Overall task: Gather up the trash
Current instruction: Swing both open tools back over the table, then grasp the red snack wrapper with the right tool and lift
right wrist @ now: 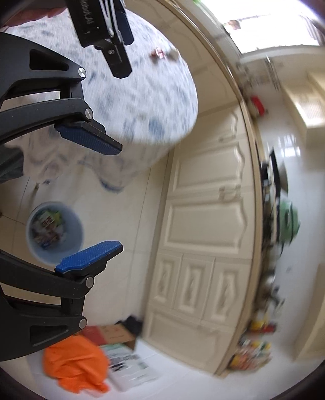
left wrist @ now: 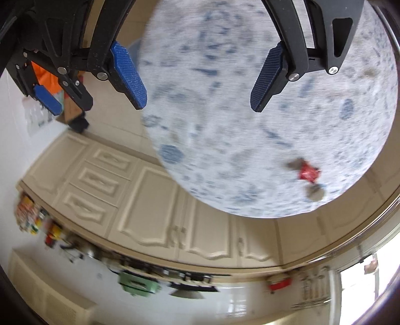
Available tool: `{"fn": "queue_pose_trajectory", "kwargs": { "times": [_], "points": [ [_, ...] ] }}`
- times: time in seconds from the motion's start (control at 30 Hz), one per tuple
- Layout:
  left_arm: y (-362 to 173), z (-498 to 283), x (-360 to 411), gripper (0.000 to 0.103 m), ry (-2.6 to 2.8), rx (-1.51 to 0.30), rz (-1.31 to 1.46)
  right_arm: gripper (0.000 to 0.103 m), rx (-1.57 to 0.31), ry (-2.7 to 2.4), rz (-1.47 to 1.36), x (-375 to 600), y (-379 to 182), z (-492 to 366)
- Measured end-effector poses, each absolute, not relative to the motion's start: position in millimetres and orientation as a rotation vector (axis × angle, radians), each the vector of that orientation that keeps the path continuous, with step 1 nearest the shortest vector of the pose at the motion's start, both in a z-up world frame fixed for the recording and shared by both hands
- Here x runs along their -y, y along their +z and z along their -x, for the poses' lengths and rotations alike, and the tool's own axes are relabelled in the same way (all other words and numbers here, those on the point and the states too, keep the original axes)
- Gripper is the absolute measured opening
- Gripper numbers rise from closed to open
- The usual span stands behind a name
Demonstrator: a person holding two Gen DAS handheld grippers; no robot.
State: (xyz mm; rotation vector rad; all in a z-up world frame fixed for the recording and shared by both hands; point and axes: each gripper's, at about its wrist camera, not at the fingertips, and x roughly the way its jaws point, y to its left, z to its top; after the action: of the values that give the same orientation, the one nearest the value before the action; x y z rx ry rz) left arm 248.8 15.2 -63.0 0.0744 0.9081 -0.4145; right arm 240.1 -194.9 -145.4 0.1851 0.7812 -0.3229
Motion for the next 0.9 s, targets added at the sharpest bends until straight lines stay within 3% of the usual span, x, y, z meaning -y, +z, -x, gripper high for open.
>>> {"fn": "queue_pose_trajectory", "kwargs": {
  "times": [0.17, 0.47, 0.9],
  "points": [
    [-53, -258, -73, 0.083, -0.274, -0.896, -0.018, 0.079, -0.781, -0.153, -0.126, 148, -137, -288],
    [-56, -289, -162, 0.083, -0.005, -0.927, 0.056, 0.079, -0.832, 0.061, 0.004, 58, -146, -385],
    [-72, -353, -213, 0.083, 0.105, -1.029, 0.109, 0.078, -0.949, 0.207, 0.142, -23, -183, -495]
  ]
}}
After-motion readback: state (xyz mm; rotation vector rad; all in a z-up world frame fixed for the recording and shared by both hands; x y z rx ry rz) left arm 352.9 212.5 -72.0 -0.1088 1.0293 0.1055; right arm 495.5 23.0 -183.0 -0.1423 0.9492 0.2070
